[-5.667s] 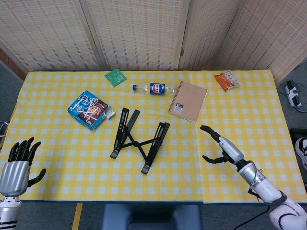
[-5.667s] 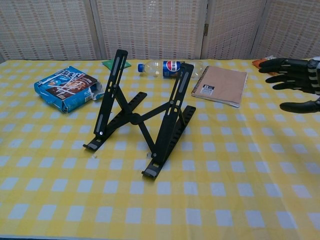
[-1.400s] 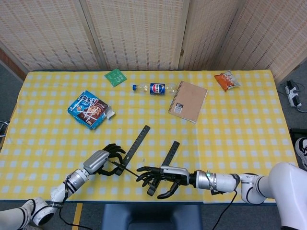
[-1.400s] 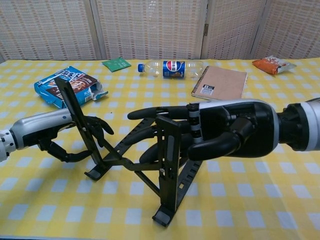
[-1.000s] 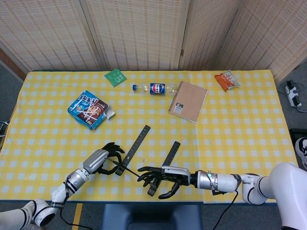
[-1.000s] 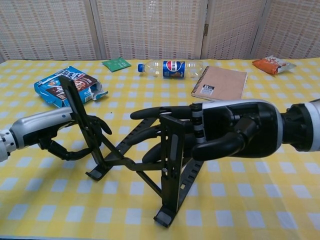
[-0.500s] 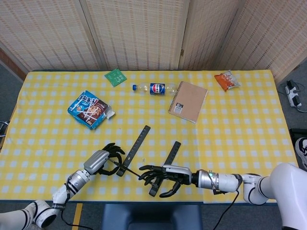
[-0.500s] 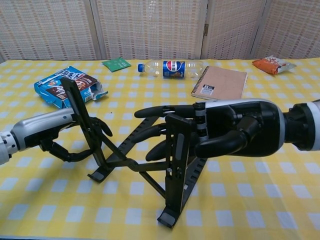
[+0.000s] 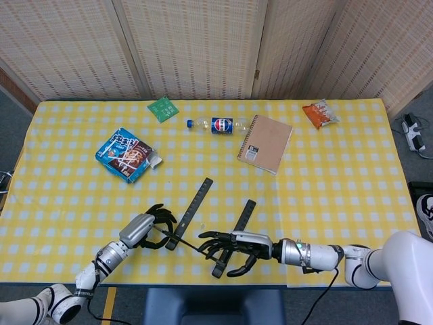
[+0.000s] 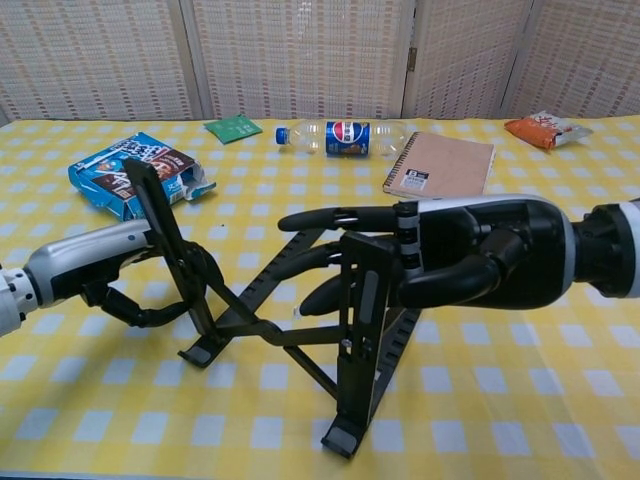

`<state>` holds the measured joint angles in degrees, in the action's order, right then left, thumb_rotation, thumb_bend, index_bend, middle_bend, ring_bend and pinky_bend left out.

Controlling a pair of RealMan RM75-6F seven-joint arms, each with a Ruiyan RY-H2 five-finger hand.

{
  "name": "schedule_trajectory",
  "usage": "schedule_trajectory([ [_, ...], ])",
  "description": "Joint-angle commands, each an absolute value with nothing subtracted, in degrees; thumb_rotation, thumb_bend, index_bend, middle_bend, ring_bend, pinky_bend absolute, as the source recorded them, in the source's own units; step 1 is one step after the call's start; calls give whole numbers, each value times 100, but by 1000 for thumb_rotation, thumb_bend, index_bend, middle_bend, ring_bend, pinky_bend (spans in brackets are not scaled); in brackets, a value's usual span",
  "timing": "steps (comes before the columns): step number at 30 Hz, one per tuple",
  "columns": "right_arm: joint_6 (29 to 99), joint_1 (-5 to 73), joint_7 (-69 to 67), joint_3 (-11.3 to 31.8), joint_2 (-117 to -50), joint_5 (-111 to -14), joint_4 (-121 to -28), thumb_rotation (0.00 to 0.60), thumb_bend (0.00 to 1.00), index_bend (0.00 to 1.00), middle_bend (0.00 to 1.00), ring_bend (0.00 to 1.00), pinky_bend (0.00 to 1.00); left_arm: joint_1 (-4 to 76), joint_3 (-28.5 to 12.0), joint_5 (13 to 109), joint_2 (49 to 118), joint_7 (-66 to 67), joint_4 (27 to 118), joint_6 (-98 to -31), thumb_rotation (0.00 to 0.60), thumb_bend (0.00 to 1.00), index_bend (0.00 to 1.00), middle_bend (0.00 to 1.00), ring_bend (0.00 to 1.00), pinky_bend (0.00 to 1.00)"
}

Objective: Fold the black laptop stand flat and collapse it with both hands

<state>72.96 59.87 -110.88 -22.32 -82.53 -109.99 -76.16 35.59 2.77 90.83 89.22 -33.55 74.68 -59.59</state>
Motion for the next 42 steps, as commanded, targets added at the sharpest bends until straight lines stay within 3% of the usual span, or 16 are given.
schedule_trajectory([
  [1, 7336, 5961, -11073, -2234, -8212, -10990, -7605, 600, 293, 0, 163, 203, 51, 3557, 265, 9072, 8919, -3352, 7480, -5967, 600, 671, 628, 359, 201, 0],
  [23, 7331, 5560, -10658, -2284, -7844, -10775, -7536, 600, 293, 0, 89, 146, 11, 3449, 100, 8715, 8763, -3196, 7517, -5870, 600, 671, 586, 361, 191, 0],
  [42, 7165, 5304, -11007, -2077, -8657, -10657, -7283, 600, 293, 0, 30, 48, 0, 3471, -33, 8401, 8686, -3004, 7822, -5552, 600, 671, 582, 361, 187, 0],
])
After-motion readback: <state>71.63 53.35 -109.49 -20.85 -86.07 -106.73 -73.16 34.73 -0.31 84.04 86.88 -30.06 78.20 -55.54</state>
